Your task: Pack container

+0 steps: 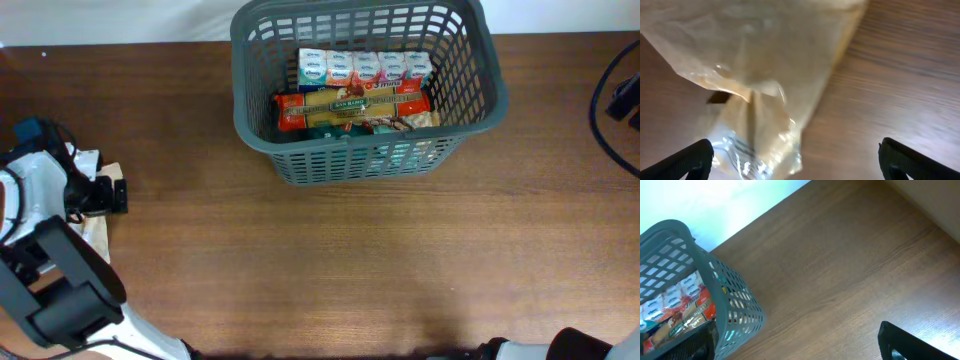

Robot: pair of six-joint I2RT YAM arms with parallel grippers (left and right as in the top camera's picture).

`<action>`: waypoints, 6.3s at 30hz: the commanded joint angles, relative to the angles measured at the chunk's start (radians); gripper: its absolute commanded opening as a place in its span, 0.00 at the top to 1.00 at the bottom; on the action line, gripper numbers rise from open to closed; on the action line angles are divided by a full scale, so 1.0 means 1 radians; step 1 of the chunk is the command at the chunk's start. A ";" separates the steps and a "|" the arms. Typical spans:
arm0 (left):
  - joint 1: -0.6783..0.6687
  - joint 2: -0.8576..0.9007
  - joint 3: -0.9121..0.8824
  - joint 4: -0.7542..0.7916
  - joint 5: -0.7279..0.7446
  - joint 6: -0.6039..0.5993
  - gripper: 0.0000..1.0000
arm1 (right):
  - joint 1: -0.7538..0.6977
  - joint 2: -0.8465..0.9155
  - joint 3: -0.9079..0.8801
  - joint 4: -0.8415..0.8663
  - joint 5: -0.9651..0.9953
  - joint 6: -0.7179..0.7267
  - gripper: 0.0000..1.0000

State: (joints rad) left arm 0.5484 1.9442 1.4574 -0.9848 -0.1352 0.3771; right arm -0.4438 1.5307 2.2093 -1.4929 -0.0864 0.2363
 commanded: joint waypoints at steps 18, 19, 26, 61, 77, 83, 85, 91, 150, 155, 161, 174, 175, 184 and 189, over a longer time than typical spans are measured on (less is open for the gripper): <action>0.019 0.171 -0.004 0.064 -0.091 0.013 0.31 | -0.004 0.002 0.010 0.000 0.006 0.008 0.01; 0.019 0.171 -0.004 0.066 -0.091 0.013 0.34 | -0.004 0.002 0.010 0.000 0.006 0.008 0.01; 0.015 0.171 0.005 0.061 -0.087 -0.050 0.98 | -0.004 0.002 0.010 0.000 0.006 0.008 0.01; -0.829 0.192 1.573 -0.455 0.440 0.581 0.98 | -0.004 0.002 0.010 0.000 0.006 0.008 0.01; -1.028 0.512 1.386 -0.417 0.213 0.658 0.78 | -0.004 0.002 0.010 0.000 0.006 0.008 0.01; -1.031 0.543 1.386 -0.414 0.212 0.595 0.21 | -0.004 0.002 0.010 0.000 0.006 0.008 0.01; -1.033 0.533 1.394 -0.415 0.195 0.594 0.01 | -0.004 0.002 0.010 0.000 0.006 0.008 0.01; -1.044 0.411 1.416 -0.417 0.042 0.429 0.01 | -0.004 0.002 0.010 0.000 0.006 0.008 0.01; -0.478 -0.407 1.213 -0.702 -0.019 -0.002 0.01 | 0.394 -0.325 -0.305 0.076 0.062 0.005 0.01; -0.478 -0.407 1.213 -0.702 -0.019 -0.003 0.01 | 0.394 -0.574 -0.650 0.387 0.070 0.005 0.01; -0.478 -0.407 1.213 -0.702 -0.019 -0.002 0.01 | 0.397 -0.888 -1.065 0.763 0.070 0.005 0.01; -0.478 -0.407 1.213 -0.702 -0.019 -0.002 0.01 | 0.449 -1.451 -1.818 1.067 0.137 0.005 0.01; -0.478 -0.407 1.213 -0.702 -0.019 -0.002 0.01 | 0.449 -1.477 -1.849 1.067 0.141 0.005 0.01; -0.478 -0.407 1.213 -0.702 -0.019 -0.002 0.01 | 0.449 -1.526 -2.011 1.087 0.183 0.005 0.01; -0.478 -0.407 1.213 -0.702 -0.019 -0.003 0.01 | 0.449 -1.526 -2.031 1.086 0.264 0.005 0.01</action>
State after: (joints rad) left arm 0.0650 1.5372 2.6720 -1.6867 -0.1574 0.3912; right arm -0.0029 0.0162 0.1940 -0.4141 0.1013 0.2363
